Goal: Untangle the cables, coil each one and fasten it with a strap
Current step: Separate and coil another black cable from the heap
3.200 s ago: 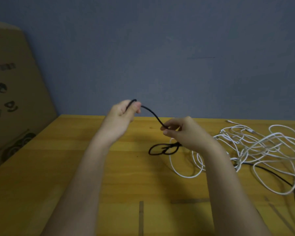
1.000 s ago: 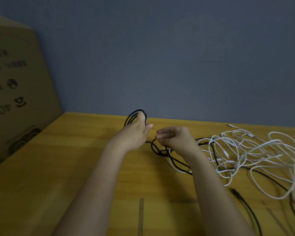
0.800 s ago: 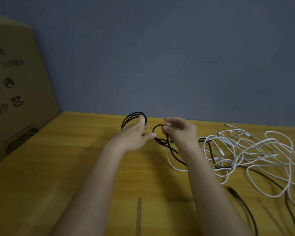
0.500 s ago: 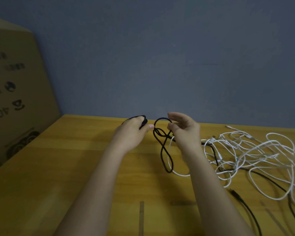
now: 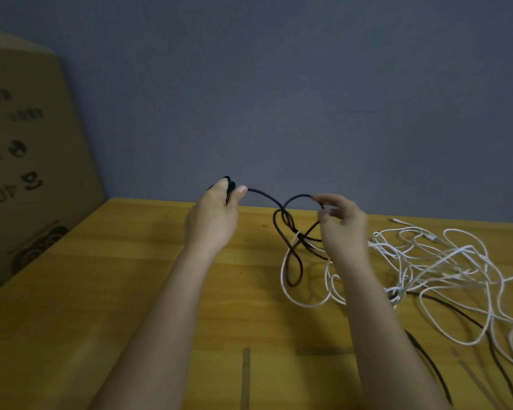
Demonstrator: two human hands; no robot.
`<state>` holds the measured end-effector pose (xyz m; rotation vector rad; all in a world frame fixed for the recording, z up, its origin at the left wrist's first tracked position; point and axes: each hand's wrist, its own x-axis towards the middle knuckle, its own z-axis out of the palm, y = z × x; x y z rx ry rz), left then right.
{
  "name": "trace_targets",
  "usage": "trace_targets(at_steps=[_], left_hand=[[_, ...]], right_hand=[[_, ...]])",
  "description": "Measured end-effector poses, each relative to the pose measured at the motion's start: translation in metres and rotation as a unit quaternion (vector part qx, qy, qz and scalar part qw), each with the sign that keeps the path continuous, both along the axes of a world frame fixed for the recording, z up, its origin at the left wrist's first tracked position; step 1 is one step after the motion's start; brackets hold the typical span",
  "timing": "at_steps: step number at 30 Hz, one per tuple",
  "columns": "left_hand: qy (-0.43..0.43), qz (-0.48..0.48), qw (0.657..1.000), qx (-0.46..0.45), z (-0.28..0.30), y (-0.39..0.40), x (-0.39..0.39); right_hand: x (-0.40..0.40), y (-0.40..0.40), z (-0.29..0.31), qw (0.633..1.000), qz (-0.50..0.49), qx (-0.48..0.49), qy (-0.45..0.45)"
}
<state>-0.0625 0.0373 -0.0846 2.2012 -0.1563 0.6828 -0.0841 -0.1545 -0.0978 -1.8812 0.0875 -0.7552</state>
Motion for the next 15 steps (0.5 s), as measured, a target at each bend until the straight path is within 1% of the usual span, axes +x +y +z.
trace_targets(at_steps=[2,3,5,7,9,11,15], left_hand=[[-0.002,-0.049,0.999,-0.009,0.002,-0.003,-0.002],[-0.005,-0.069,0.997,-0.013,0.002,-0.004,-0.003],[-0.009,-0.095,0.995,-0.022,0.001,-0.006,-0.004],[-0.018,-0.095,0.995,-0.026,0.000,-0.005,-0.002],[-0.024,-0.071,0.997,-0.019,-0.001,-0.002,0.002],[-0.026,-0.049,0.998,-0.015,-0.004,0.001,0.004],[-0.020,-0.048,0.998,-0.036,-0.004,-0.001,0.002]], right_hand=[[0.000,0.005,-0.001,0.994,0.038,-0.103,-0.011],[-0.001,0.009,-0.002,0.991,0.061,-0.119,-0.018],[-0.006,0.014,0.001,0.989,0.123,-0.081,0.004],[-0.009,0.014,0.006,0.979,0.189,-0.021,0.074],[-0.014,0.010,0.011,0.960,0.234,0.013,0.152],[-0.017,0.005,0.013,0.943,0.272,0.018,0.189],[-0.017,-0.002,0.014,0.936,0.296,-0.016,0.191]])
